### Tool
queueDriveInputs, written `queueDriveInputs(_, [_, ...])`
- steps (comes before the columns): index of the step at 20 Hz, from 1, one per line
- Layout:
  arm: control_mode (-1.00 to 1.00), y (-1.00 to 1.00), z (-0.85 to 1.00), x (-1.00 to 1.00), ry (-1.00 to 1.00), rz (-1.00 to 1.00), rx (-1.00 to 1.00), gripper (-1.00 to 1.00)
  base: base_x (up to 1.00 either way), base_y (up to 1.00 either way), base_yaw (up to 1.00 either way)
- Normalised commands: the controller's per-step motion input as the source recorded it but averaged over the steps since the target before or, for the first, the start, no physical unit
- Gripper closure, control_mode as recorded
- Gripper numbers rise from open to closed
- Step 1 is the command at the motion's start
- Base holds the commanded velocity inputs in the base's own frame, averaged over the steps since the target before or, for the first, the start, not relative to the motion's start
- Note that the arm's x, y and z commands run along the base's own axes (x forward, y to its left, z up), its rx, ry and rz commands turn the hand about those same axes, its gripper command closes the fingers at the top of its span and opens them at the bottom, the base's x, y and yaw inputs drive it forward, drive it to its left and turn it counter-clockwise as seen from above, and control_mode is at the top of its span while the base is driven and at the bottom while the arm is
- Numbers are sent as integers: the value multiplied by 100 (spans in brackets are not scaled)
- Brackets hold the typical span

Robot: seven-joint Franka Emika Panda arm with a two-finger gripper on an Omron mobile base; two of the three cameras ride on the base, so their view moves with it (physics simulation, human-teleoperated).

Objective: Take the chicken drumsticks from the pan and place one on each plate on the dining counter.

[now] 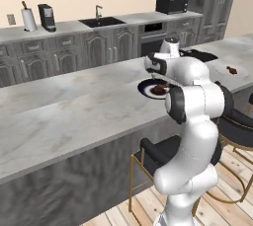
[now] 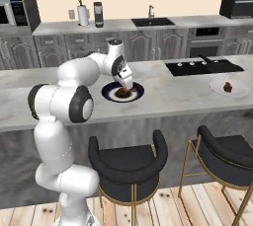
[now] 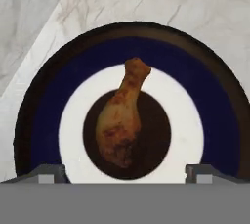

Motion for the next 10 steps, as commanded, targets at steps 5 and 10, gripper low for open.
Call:
queueDriveInputs(5, [-100,0,100,-92,-5,3,-14,-100,0,0,0])
queueDriveInputs(10, [-100,49,70,-100,5,11,-13,-100,0,0,0])
